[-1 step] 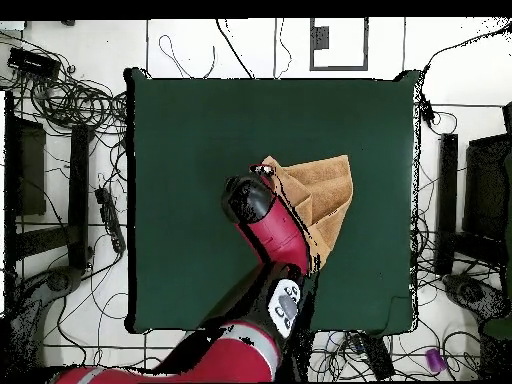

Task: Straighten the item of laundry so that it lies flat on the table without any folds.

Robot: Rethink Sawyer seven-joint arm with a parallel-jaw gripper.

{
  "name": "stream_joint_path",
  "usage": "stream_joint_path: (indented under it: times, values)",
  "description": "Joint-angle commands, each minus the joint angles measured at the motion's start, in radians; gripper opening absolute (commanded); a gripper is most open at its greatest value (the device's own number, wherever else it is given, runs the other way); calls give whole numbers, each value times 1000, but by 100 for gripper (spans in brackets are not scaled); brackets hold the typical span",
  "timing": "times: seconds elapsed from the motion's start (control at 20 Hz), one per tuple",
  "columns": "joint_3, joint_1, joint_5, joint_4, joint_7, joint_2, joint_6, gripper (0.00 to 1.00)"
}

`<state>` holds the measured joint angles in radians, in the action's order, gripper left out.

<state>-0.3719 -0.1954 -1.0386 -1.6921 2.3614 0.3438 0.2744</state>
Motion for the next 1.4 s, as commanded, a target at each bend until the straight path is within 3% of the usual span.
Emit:
stream_joint_path:
  times: [0.05, 0.25, 0.55, 0.95, 1.4]
  values:
    - [42, 4, 112, -202, 108, 157, 190, 100]
    - [19, 29, 189, -262, 46, 205, 196, 100]
    - [-34, 86, 414, -314, -99, 262, 180, 100]
    - [31, 169, 599, -347, -108, 333, 178, 100]
    - [73, 180, 711, -362, 21, 325, 101, 100]
